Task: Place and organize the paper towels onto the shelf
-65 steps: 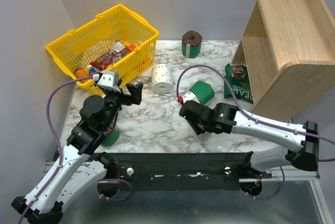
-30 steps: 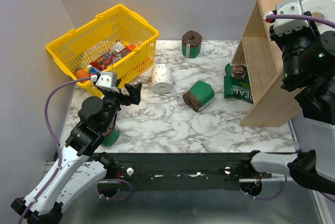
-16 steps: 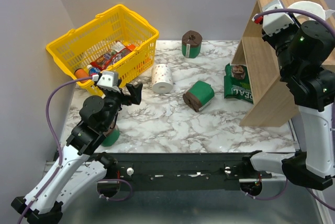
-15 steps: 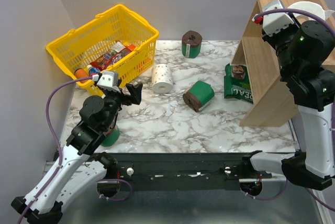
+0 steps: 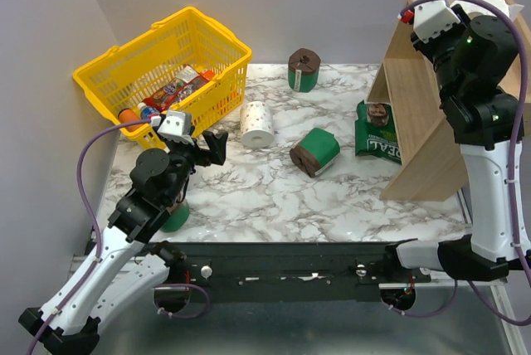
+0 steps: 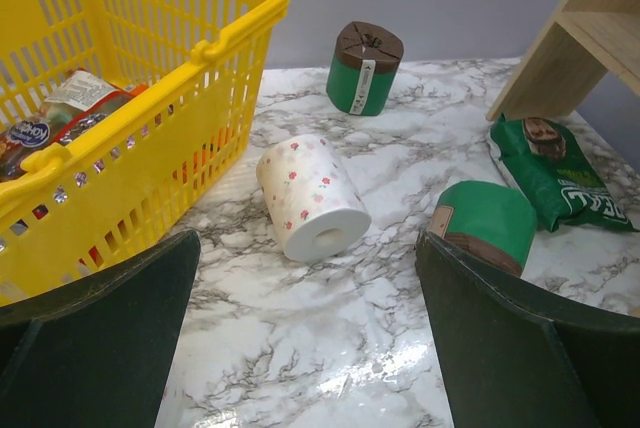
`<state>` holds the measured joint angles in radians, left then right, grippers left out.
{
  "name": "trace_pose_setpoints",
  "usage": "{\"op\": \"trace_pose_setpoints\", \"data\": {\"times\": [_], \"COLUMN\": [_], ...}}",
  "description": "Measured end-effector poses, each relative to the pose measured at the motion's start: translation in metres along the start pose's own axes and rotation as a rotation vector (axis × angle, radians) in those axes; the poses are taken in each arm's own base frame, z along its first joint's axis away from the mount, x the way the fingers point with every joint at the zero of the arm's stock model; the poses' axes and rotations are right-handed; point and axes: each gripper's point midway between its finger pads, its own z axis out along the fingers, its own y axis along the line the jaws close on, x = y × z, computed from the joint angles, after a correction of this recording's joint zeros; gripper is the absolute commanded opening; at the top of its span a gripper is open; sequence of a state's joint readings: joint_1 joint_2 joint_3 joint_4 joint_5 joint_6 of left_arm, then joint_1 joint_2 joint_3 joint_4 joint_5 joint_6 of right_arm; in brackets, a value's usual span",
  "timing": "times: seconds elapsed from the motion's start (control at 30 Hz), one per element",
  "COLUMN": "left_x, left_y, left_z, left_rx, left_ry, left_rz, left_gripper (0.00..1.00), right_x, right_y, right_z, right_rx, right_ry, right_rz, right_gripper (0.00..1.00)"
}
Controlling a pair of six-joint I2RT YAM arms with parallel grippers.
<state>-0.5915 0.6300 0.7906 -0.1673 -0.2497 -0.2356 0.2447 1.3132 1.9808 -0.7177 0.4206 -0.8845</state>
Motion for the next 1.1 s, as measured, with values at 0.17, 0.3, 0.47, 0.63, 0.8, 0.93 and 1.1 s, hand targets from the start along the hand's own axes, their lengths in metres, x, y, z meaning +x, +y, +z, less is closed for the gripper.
{"op": "trace_pose_setpoints", "data": {"times": [0.17, 0.3, 0.47, 0.63, 0.8, 0.93, 1.1], "left_x": [0.001, 0.001, 0.001, 0.001, 0.001, 0.001, 0.000], "left_y": [0.000, 0.000, 0.000, 0.000, 0.000, 0.000, 0.000], "left_z": [0.001, 0.001, 0.001, 0.001, 0.001, 0.001, 0.000], "left_rx": [-0.001, -0.001, -0.001, 0.000, 0.000, 0.000, 0.001], "left_ry": [0.003, 0.003, 0.003, 0.003, 0.003, 0.003, -0.001], "left_rz": [0.001, 0.000, 0.001, 0.001, 0.001, 0.001, -0.001], "left_gripper": [0.99, 0.99, 0.99, 0.99, 0.99, 0.99, 0.99], "right_x": [-0.007, -0.008, -0.008, -0.016, -0.017, -0.005, 0.016], "right_y": [-0.015, -0.036, -0.047, -0.047, -0.061, -0.071, -0.068], "right_z": [0.012, 0.020, 0.029, 0.035, 0.023, 0.008, 0.001], "right_rx": [0.068, 0.150, 0.200, 0.209, 0.270, 0.341, 0.351], "right_ry": [-0.025, -0.034, -0.041, -0.067, -0.081, -0.041, 0.015], "right_rz": [-0.004, 0.001, 0.016, 0.110, 0.285, 0.398, 0.510], "right_gripper": [0.57, 0.61, 0.65, 0.75, 0.79, 0.80, 0.78]}}
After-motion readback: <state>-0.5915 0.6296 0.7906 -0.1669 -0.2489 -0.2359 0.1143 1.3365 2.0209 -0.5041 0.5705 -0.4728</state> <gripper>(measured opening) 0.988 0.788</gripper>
